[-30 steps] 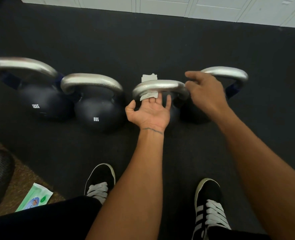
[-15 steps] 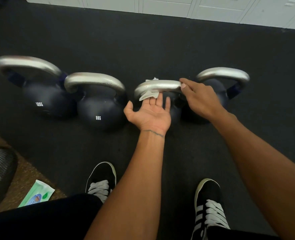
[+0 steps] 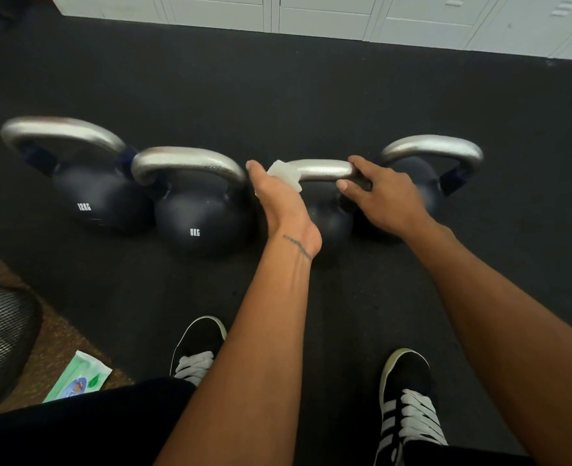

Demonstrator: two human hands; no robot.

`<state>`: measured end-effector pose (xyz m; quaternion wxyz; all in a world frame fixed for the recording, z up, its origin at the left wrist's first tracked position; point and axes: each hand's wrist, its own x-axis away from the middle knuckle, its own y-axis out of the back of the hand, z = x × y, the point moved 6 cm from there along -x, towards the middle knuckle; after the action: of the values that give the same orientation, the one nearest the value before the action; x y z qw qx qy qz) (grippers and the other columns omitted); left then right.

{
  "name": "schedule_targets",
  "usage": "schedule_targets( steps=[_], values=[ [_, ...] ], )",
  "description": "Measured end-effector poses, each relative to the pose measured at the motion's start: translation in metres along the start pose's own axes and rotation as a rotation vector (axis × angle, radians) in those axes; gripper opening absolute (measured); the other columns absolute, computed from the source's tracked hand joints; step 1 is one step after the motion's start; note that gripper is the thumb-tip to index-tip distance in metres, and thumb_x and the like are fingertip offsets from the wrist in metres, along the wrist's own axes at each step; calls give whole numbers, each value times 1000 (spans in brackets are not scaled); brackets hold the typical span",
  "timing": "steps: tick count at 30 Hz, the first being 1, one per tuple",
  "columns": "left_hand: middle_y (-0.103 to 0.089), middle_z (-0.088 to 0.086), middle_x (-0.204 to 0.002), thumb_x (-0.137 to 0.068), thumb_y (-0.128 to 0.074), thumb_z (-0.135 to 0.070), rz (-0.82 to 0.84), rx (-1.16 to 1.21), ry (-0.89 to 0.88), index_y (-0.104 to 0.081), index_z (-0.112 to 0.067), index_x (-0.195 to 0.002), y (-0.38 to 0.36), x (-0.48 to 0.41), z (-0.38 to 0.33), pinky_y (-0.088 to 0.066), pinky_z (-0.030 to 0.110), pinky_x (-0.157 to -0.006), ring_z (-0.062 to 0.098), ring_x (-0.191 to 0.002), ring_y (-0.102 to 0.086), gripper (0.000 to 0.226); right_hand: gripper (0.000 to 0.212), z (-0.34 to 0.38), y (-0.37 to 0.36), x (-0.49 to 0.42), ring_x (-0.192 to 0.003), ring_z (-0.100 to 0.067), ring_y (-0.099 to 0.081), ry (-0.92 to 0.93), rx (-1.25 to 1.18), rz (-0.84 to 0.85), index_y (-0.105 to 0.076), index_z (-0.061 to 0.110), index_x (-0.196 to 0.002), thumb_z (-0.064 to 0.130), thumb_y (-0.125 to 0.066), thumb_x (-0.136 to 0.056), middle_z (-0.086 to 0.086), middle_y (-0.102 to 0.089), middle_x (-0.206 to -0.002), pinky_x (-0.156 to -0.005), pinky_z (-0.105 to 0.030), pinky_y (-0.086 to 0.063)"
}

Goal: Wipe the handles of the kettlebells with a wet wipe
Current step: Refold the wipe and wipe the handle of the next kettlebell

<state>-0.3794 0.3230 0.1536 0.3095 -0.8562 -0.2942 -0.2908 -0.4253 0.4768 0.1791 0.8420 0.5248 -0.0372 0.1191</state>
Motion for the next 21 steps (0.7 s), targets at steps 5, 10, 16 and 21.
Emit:
schedule_targets(
  steps=[5,10,16,21],
  values=[
    [-24,3,-168,-70,-12,-91,84,-428,-229,-24,-26,-161,2,10,-1,-15,48,-126,19,-153,-23,112,47,-1,-2,-1,-114,-31,-59,0,-10,-10,-46,28,-144,49,-48,-101,-2,-65,-122,-92,-39,-44],
    [-39,-1,-162,-100,-15,-70,107,-822,-336,-45,-29,-153,17,-12,-17,-19,43,-125,17,-150,-31,73,45,0,-3,-2,-116,-34,-57,0,2,-23,-48,25,-142,48,-45,-103,-4,-64,-126,-90,-39,-42],
    [-67,-4,-126,-102,-12,-65,294,-1143,-414,-75,-43,-115,19,-42,-56,-32,39,-113,19,-124,-53,68,41,-7,-7,-9,-113,-39,-57,-14,13,-49,-48,32,-142,45,-33,-106,-5,-68,-119,-94,-45,-44],
    [-61,4,-141,-89,-9,-82,314,-1357,-345,-66,-28,-134,-1,-55,-64,-30,50,-117,26,-133,-51,90,40,-10,-5,-10,-119,-38,-55,-26,11,-63,-48,36,-144,41,-35,-107,-5,-67,-126,-96,-42,-41]
  ],
)
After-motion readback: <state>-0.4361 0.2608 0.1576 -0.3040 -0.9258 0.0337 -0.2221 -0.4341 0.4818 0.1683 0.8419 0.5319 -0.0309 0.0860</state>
